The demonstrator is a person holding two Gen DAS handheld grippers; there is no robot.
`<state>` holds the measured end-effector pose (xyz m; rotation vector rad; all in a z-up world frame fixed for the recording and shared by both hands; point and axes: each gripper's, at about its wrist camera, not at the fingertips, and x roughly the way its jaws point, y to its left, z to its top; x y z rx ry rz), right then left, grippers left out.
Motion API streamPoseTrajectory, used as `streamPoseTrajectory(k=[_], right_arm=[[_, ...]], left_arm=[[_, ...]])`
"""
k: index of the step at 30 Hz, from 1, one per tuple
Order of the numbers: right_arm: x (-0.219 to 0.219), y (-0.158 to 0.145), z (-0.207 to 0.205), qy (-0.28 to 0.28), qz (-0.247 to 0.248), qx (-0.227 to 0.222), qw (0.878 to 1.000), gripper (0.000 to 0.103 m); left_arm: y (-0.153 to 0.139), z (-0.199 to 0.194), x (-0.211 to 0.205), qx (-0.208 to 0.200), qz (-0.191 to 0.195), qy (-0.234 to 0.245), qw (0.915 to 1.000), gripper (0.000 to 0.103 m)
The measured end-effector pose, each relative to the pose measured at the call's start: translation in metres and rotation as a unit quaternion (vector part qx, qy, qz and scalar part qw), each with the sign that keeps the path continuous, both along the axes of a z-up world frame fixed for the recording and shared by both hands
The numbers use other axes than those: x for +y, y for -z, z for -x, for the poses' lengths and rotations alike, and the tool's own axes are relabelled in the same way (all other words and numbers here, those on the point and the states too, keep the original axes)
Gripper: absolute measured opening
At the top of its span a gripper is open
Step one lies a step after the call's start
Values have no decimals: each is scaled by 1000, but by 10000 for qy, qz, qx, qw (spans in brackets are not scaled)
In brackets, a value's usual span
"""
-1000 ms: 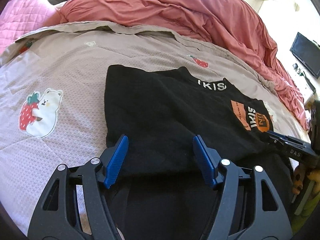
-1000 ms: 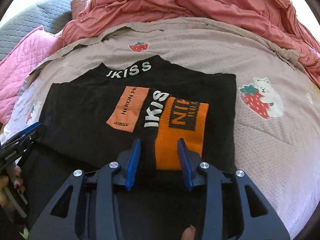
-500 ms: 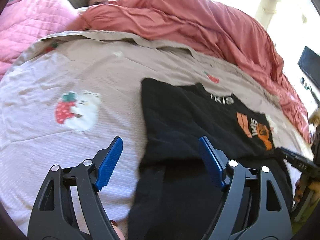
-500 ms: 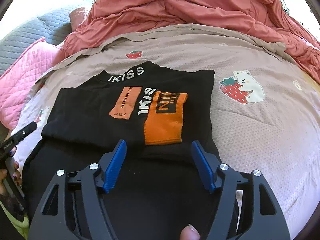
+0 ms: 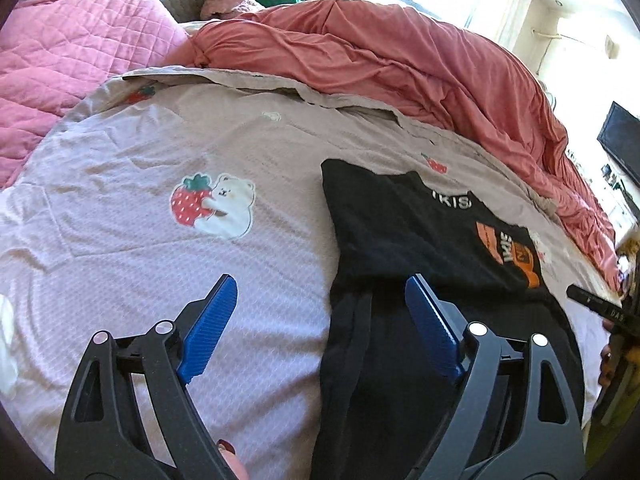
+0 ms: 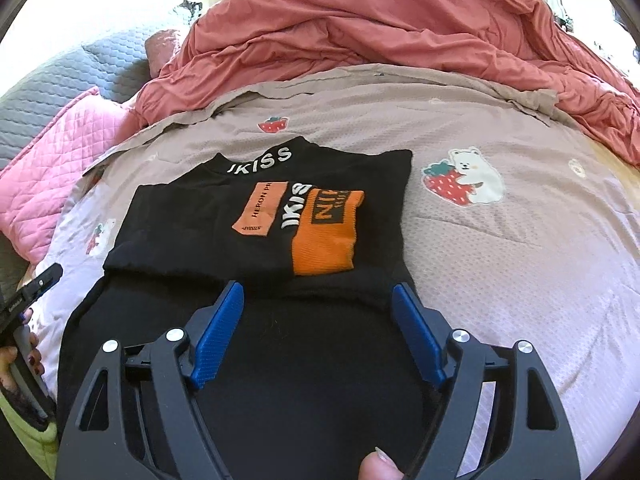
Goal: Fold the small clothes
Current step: 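Move both grippers open to the shirt hem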
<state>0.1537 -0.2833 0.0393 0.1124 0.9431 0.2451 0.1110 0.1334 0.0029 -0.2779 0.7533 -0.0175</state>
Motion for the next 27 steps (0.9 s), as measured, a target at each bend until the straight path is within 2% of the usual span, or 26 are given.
streamPoseTrajectory(k=[3, 7, 13, 19, 23, 27], right_arm=[[-8, -2, 11, 28, 58, 11, 10000, 76], [-20, -3, 28, 57, 124, 77, 9999, 76], [-38, -4, 58, 63, 126, 161, 9998, 76], [-47, 3, 91, -47, 106, 411, 9991, 76], [-49, 12, 115, -180, 81, 638, 9978, 76], [-51, 21, 135, -272, 190, 822, 9961, 76]], left_arm=[[1, 10, -3, 56, -125, 48, 9999, 79], [7, 22, -8, 223, -88, 185, 9995, 79], [12, 45, -27, 466, -188, 566, 9971, 79], [10, 74, -43, 644, -371, 794, 9941, 79], [15, 88, -41, 817, -241, 803, 9931, 79], [24, 98, -29, 1070, 20, 595, 9925, 79]])
